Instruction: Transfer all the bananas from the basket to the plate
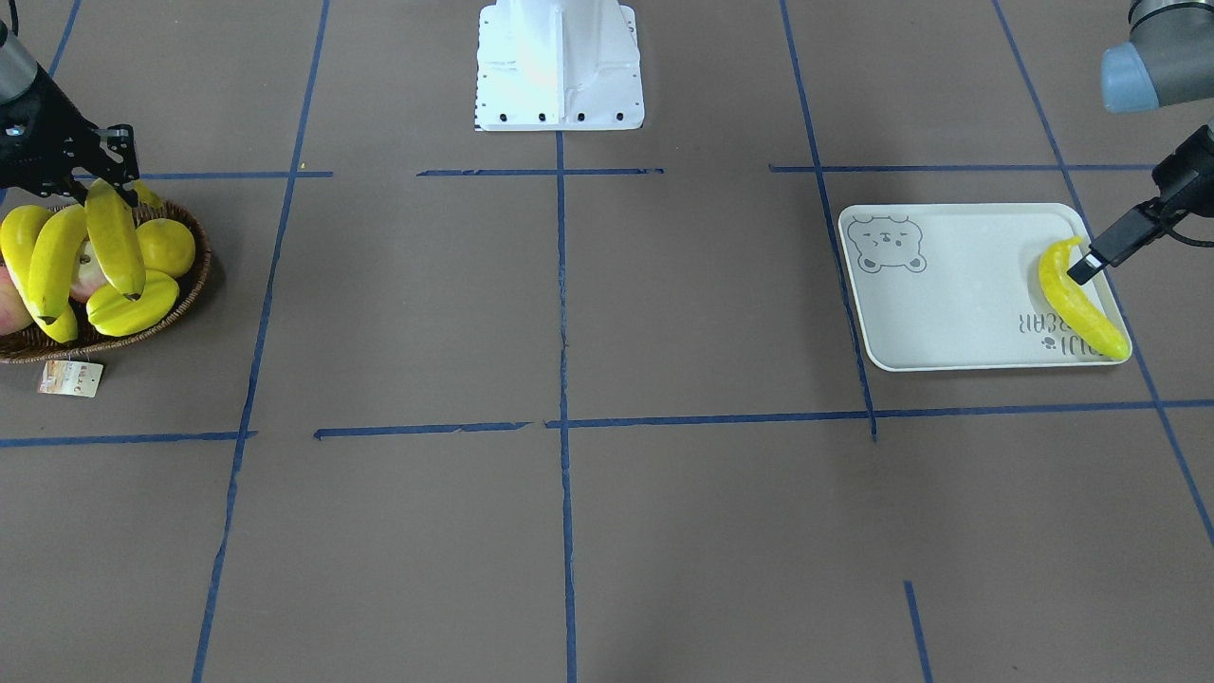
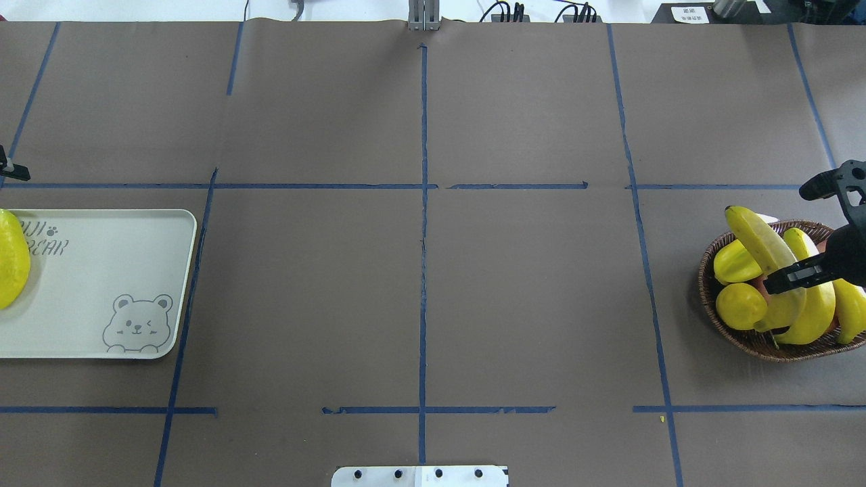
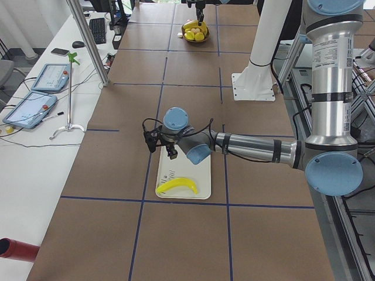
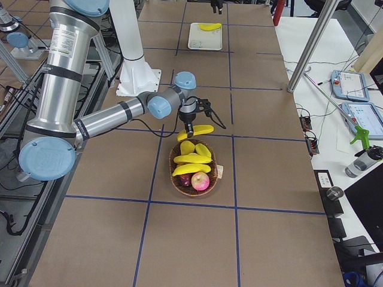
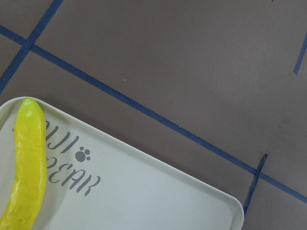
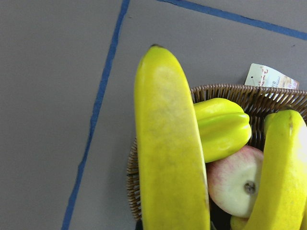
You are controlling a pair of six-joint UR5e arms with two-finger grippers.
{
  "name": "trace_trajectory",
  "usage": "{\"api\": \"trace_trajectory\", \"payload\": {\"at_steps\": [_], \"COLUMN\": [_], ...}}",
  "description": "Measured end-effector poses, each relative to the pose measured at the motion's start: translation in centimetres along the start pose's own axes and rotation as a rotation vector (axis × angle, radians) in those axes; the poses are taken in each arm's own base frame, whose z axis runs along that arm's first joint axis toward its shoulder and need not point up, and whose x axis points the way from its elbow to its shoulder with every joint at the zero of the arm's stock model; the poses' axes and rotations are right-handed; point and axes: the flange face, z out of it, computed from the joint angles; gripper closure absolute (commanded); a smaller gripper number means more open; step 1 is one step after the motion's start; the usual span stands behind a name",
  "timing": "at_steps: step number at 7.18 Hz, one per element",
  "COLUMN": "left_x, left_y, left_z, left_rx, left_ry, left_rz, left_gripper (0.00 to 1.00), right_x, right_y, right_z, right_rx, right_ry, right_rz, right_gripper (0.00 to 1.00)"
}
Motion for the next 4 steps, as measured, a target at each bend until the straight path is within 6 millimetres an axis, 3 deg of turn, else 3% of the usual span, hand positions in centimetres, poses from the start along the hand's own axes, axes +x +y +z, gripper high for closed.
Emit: {"api": "trace_trajectory", "payload": {"at_steps": [1,3,4], "left_x": [1.8,9.8,13.8], "left_y": [0.1,0.9,2.3], "left_z": [0.0,0.9,1.6], "left_rx": [0.001,-0.027,-0.060], "left_ry": [0.035,0.131,0.170], "left_rz": [0.026,0.062,0.074], "left_gripper": [0.00,0.00,0.00], "right_x": [-1.4,-5.0,-7.7], "right_y": [-1.2,-4.4,-6.0], "right_z": [-0.9,-2.0,-2.7], "right_rx": [0.021,0.043,0.058], "right_ry": [-0.034,-0.139,-0.190], "right_rz": [-0.009,0.014,0.060], "right_gripper": [1.00,0.99,0.99]}}
